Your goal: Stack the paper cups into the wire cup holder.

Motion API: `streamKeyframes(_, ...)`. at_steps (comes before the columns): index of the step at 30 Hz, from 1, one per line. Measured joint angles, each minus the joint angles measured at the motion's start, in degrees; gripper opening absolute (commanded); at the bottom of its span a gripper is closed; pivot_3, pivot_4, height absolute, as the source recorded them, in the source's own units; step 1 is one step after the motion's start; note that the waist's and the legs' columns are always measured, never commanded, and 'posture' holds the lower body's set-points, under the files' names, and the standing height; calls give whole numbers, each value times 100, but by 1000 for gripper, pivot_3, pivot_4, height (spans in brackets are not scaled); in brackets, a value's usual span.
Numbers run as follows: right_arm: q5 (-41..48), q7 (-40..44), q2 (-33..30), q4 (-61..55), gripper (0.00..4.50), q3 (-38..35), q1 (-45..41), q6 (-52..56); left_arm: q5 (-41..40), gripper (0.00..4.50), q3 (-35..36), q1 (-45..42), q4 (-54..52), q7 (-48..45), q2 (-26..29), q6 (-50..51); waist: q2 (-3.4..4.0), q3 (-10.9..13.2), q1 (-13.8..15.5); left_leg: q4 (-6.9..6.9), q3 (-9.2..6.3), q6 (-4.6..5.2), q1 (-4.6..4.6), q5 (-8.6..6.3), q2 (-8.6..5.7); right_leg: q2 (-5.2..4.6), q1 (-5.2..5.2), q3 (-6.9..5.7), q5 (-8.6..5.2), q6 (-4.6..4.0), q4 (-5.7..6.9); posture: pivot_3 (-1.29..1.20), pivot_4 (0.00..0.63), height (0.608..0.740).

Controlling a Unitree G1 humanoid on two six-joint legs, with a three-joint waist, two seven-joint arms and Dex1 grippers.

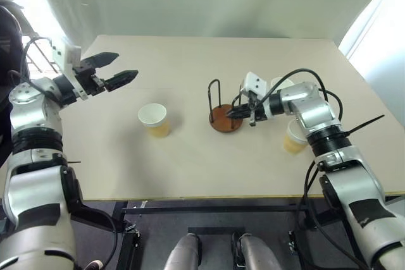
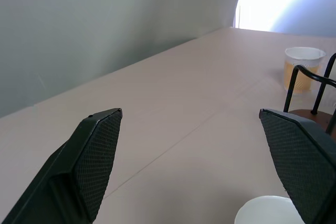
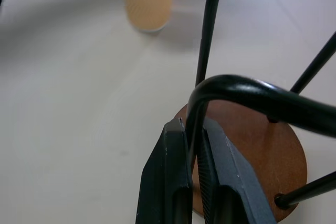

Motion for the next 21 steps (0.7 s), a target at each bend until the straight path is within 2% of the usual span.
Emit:
streamKeyframes(7,-68,495,-317,-149,50,270,0,-364,3,4500,-8,39,-7,-121,-2,34,0,0,-8,11,0,2,0,1,0,0,2,0,0,0,5,0,150,740)
streamKeyframes(21,-113,840,-184,49,50,538,-87,-663,4,4500,-25,89,-223,-247,-19,170,0,0,-16,20,0,6,2,7,0,0,3,1,-1,-2,18,0,150,740)
